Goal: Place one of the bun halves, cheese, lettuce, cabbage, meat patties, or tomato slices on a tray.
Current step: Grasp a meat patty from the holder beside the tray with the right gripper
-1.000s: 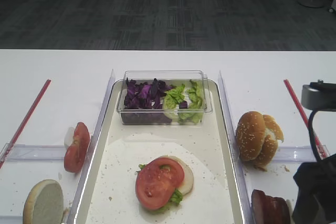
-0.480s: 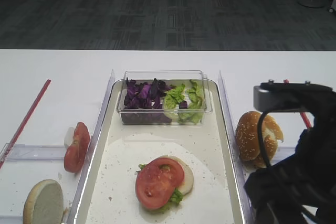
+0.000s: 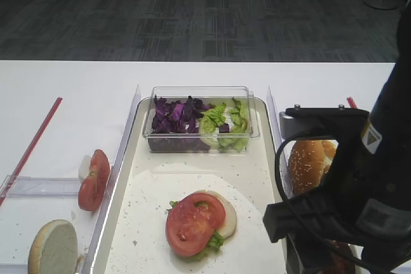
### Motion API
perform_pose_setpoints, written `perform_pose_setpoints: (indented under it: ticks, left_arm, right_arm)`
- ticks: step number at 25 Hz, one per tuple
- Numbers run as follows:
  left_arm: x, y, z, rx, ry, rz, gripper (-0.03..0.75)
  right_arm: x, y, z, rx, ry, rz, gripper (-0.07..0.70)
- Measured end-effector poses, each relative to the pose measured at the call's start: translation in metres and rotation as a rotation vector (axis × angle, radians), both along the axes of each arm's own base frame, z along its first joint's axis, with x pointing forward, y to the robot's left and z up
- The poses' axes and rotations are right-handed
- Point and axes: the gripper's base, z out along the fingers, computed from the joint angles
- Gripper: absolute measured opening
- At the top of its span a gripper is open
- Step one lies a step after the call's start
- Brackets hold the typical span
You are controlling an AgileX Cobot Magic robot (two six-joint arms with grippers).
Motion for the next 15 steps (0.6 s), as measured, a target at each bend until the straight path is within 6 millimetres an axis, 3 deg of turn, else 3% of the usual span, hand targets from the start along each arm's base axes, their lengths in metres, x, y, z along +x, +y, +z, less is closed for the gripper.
perform_pose_setpoints:
  ticks: [7, 15]
  left_arm:
    - [0.0, 0.0, 0.0, 0.0, 0.0, 0.0, 0.525]
    - [0.0, 0.0, 0.0, 0.0, 0.0, 0.0, 0.525]
  right_arm:
    - [0.008, 0.005, -0.002, 0.021, -0.047, -0.038, 0.599]
    - [0.019, 0.009, -0.022, -0.05, -0.042, -0.021, 0.596]
